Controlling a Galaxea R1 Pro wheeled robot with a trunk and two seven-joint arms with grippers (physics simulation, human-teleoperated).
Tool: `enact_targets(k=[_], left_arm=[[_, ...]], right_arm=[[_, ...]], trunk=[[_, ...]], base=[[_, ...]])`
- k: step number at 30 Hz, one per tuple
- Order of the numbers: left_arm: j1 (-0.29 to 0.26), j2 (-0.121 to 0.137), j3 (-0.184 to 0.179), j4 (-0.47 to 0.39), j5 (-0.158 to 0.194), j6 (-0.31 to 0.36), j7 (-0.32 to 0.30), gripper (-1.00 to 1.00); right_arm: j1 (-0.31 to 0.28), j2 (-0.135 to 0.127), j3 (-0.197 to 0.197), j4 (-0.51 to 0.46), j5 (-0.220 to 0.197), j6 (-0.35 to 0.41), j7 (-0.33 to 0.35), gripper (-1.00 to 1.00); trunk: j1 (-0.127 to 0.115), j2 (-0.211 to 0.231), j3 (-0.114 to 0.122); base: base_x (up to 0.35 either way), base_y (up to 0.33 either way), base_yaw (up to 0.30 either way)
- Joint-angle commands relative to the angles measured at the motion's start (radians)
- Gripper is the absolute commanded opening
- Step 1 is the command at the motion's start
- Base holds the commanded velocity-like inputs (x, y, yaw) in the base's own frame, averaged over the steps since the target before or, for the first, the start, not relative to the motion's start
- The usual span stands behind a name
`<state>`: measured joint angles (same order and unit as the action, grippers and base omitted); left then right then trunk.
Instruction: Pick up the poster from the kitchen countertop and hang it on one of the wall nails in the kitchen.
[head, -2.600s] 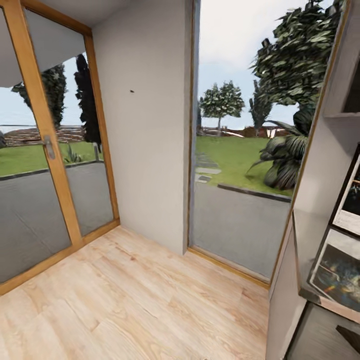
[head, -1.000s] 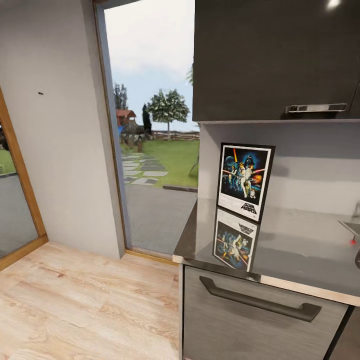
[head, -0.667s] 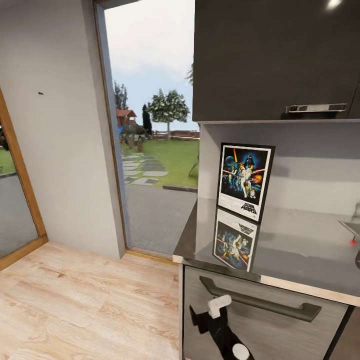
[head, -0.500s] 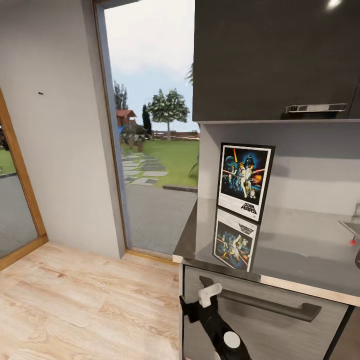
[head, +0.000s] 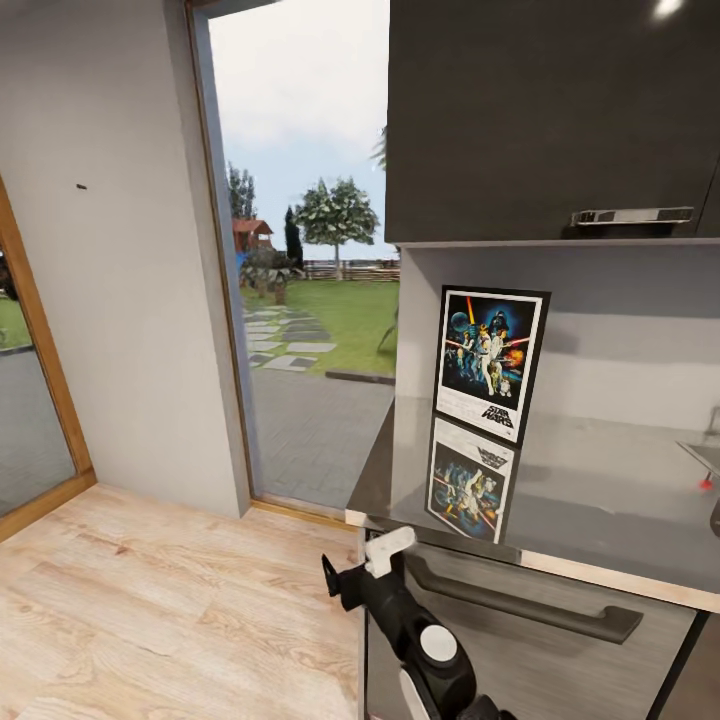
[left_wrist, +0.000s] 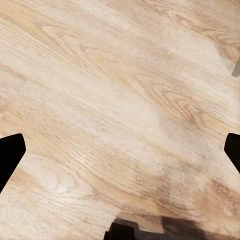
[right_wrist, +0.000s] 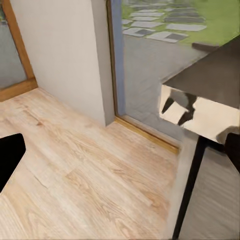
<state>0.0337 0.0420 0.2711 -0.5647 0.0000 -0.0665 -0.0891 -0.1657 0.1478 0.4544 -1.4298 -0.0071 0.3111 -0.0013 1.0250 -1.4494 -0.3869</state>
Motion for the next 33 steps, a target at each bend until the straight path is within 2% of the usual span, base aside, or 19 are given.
enact_targets(k=[1, 6, 8, 10, 11, 13, 14, 15, 17, 18, 19, 22, 23, 26, 27, 29, 30, 31, 33], left_arm=[[0.0, -0.001, 0.005, -0.001, 0.0, -0.001, -0.007, 1.0], [0.0, -0.001, 0.005, -0.001, 0.0, -0.001, -0.007, 1.0], [0.0, -0.001, 0.005, -0.001, 0.0, -0.001, -0.007, 1.0], [0.0, -0.001, 0.005, -0.001, 0.0, -0.001, -0.007, 1.0], [0.0, -0.001, 0.005, -0.002, 0.0, -0.001, -0.007, 1.0], [0.0, -0.001, 0.005, -0.003, 0.0, -0.001, -0.008, 1.0], [0.0, -0.001, 0.005, -0.003, 0.0, -0.001, -0.008, 1.0], [0.0, -0.001, 0.005, -0.003, 0.0, -0.001, -0.008, 1.0], [0.0, -0.001, 0.005, -0.003, 0.0, -0.001, -0.008, 1.0], [0.0, -0.001, 0.005, -0.003, 0.0, -0.001, -0.008, 1.0], [0.0, -0.001, 0.005, -0.003, 0.0, -0.001, -0.008, 1.0], [0.0, 0.0, 0.005, -0.004, 0.0, -0.001, -0.008, 1.0], [0.0, 0.0, 0.005, -0.005, 0.0, -0.001, -0.009, 1.0], [0.0, 0.004, 0.005, -0.006, 0.0, -0.001, -0.01, 1.0], [0.0, 0.014, 0.005, -0.006, 0.001, -0.001, -0.01, 1.0], [0.0, 0.021, 0.005, -0.006, 0.002, -0.001, -0.011, 1.0], [0.0, 0.026, 0.005, -0.006, 0.002, -0.001, -0.011, 1.0], [0.0, 0.028, 0.005, -0.006, 0.003, -0.001, -0.011, 1.0], [0.0, 0.03, 0.005, -0.007, 0.003, -0.001, -0.012, 1.0]], right_arm=[[-0.001, 0.002, 0.008, -0.013, -0.001, 0.013, 0.0, 1.0], [-0.016, 0.017, 0.069, -0.094, -0.001, 0.071, -0.002, 1.0], [-0.074, 0.024, 0.076, -0.107, -0.007, 0.093, -0.003, 1.0], [-0.143, 0.026, 0.078, -0.111, -0.04, 0.143, -0.003, 1.0], [-0.233, 0.025, 0.068, -0.113, -0.106, 0.192, -0.004, 1.0], [-0.349, 0.022, -0.024, -0.114, -0.173, 0.251, -0.004, 1.0], [-0.362, 0.021, -0.048, -0.115, -0.177, 0.261, -0.004, 1.0], [-0.383, 0.019, -0.099, -0.115, -0.184, 0.28, -0.003, 1.0], [-0.397, 0.016, -0.152, -0.115, -0.189, 0.294, -0.002, 1.0], [-0.406, 0.008, -0.205, -0.115, -0.192, 0.303, 0.0, 1.0], [-0.409, 0.001, -0.232, -0.115, -0.193, 0.306, 0.002, 1.0], [-0.415, -0.036, -0.307, -0.114, -0.195, 0.311, 0.017, 1.0], [-0.416, -0.068, -0.346, -0.113, -0.195, 0.312, 0.035, 1.0], [-0.414, -0.131, -0.389, -0.112, -0.196, 0.313, 0.074, 1.0], [-0.411, -0.205, -0.451, -0.109, -0.195, 0.312, 0.143, 1.0], [-0.409, -0.244, -0.525, -0.105, -0.194, 0.312, 0.2, 1.0], [-0.408, -0.279, -0.642, -0.085, -0.192, 0.312, 0.287, 1.0], [-0.407, -0.294, -0.71, -0.066, -0.189, 0.312, 0.346, 1.0], [-0.406, -0.307, -0.765, -0.049, -0.181, 0.312, 0.401, 1.0]], trunk=[[0.0, -0.001, -0.001], [0.0, -0.001, -0.001], [0.0, -0.001, -0.001], [0.0, -0.001, -0.001], [0.0, -0.001, -0.001], [0.0, -0.001, -0.001], [0.0, -0.001, -0.001], [0.0, -0.001, -0.001], [0.0, -0.001, -0.001], [0.0, -0.001, -0.001], [0.0, -0.001, -0.001], [0.0, -0.001, -0.001], [0.0, -0.001, -0.001], [0.0, -0.001, -0.001], [0.0, -0.001, -0.001], [0.0, -0.001, -0.001], [0.0, -0.001, -0.001], [0.0, -0.001, -0.001], [0.0, -0.001, -0.001]], base=[[0.0, 0.0, 0.0], [0.0, 0.0, 0.0], [0.0, 0.0, 0.0], [0.0, 0.0, 0.0], [0.0, 0.0, 0.0], [0.0, 0.0, 0.0], [0.0, 0.0, 0.0], [0.0, 0.0, 0.0], [0.0, 0.0, 0.0], [0.0, 0.0, 0.0], [0.0, 0.0, 0.0], [0.0, 0.0, 0.0], [0.0, 0.0, 0.0], [0.0, 0.0, 0.0], [0.0, 0.0, 0.0], [0.0, 0.0, 0.0], [0.0, 0.0, 0.0], [0.0, 0.0, 0.0], [0.0, 0.0, 0.0]])
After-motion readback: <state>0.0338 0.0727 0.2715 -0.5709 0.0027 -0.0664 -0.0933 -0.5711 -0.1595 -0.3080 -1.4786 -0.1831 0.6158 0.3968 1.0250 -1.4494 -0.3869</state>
